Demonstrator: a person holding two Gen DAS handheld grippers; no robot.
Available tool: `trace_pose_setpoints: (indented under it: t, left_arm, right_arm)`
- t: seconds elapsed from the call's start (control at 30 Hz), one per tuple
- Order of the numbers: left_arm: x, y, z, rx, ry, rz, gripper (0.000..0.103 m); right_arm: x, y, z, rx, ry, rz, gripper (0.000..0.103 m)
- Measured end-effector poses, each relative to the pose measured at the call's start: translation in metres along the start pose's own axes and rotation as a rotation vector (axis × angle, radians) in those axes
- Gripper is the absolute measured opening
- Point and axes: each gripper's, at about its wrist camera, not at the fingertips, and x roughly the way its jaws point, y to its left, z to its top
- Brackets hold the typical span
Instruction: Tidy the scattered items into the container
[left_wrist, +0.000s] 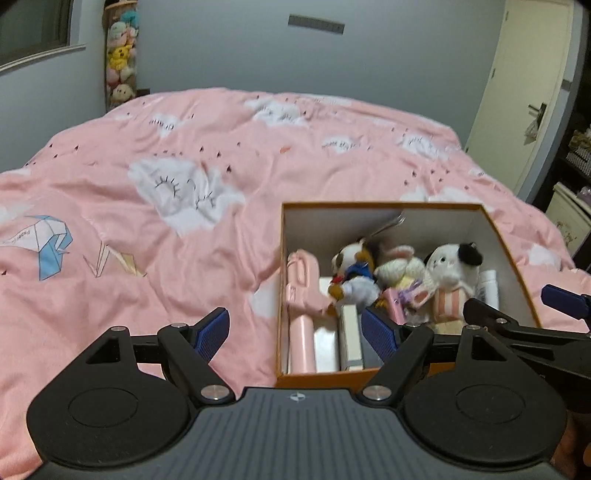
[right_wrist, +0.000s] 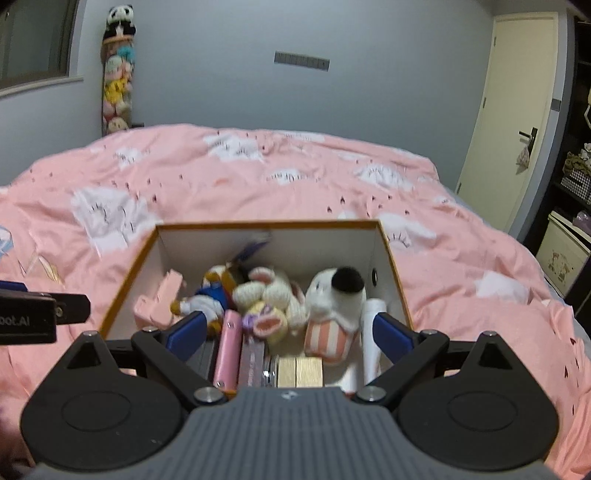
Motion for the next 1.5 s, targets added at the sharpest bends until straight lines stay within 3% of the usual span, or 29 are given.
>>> trace_pose_setpoints:
  t: [0.9,1.5]
  left_arm:
    - [0.013,-0.006,-0.005,0.021,0.067,0.045,0.093]
    - [0.010,-0.005,-0.002,0.031,0.050,0.060,0.093]
  right_arm:
    - [0.027,-0.007,-0.019,0.017,0.152,-0.004,0.098]
    - [0.026,-0.001,-0.020,-0.031,0.167,0.010,0.099]
